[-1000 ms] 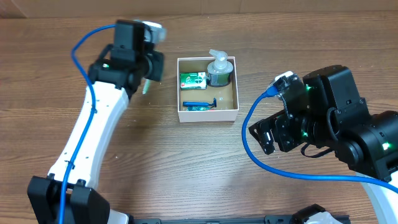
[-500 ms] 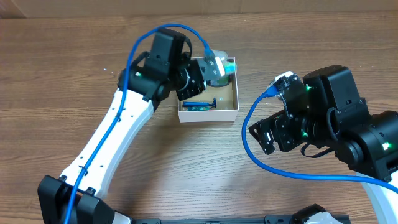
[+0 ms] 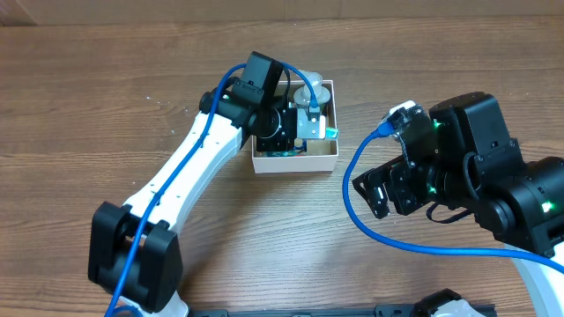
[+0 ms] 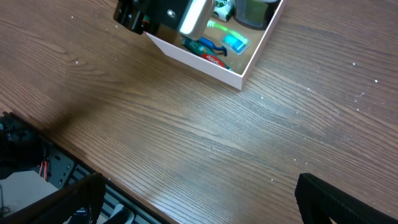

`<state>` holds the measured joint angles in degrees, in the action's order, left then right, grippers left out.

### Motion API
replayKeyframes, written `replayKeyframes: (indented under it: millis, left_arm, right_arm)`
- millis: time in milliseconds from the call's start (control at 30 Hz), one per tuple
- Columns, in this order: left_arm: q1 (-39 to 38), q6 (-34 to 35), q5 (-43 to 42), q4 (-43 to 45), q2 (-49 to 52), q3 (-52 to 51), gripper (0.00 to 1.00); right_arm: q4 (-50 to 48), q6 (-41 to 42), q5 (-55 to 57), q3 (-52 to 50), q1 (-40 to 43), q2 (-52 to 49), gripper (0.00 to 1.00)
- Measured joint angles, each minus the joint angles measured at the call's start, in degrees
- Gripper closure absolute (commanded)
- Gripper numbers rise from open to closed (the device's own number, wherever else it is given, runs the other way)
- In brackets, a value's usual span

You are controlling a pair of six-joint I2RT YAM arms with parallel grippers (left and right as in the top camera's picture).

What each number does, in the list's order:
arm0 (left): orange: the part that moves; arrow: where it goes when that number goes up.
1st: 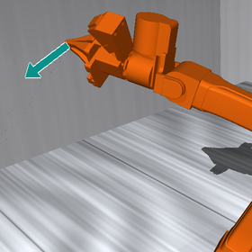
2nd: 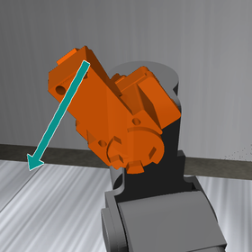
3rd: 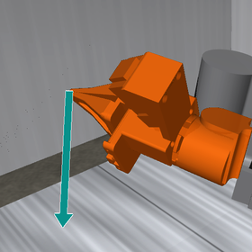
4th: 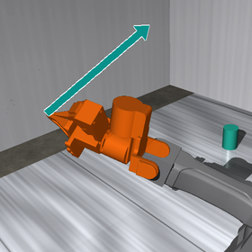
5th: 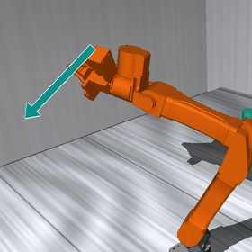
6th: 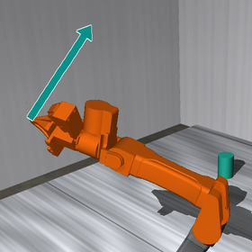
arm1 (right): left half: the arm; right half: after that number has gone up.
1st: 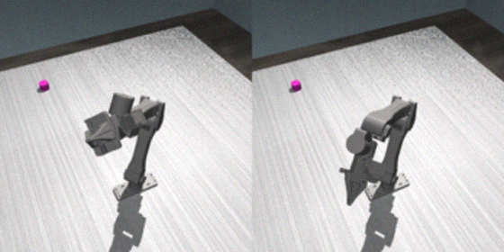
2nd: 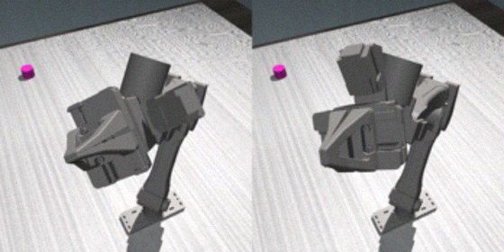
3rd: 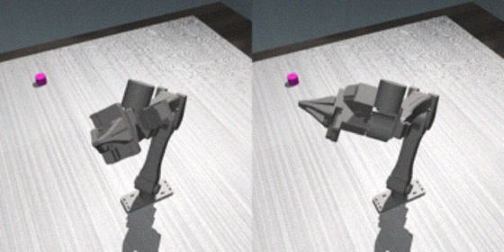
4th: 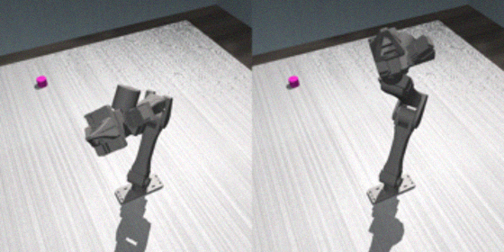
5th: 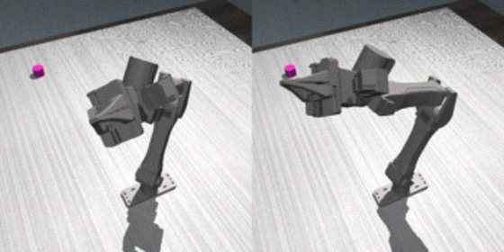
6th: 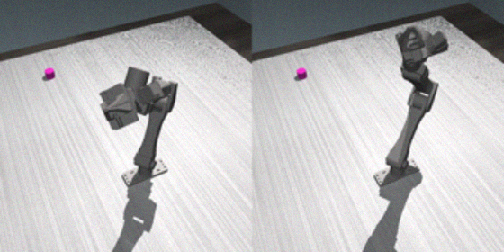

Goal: Pack container
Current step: 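Carry the toothbrush with the left gripper and lower it into the box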

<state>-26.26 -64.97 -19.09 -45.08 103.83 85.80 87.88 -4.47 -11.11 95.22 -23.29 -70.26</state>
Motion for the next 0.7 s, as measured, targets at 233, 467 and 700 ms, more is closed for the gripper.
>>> replayKeyframes:
  millis: [233, 467, 700]
  left_arm:
    - [0.0, -1.0, 0.0, -0.2, 1.4, 0.0, 0.68]
    - [0.0, -1.2, 0.2, 0.1, 1.4, 0.0, 0.00]
    - [0.0, 6.5, 0.0, 2.9, 1.2, 0.0, 0.00]
  right_arm:
    - [0.0, 0.0, 0.0, 0.0, 0.0, 0.0, 0.00]
    - [0.0, 0.0, 0.0, 0.0, 0.0, 0.0, 0.00]
    - [0.0, 0.0, 0.0, 0.0, 0.0, 0.0, 0.00]
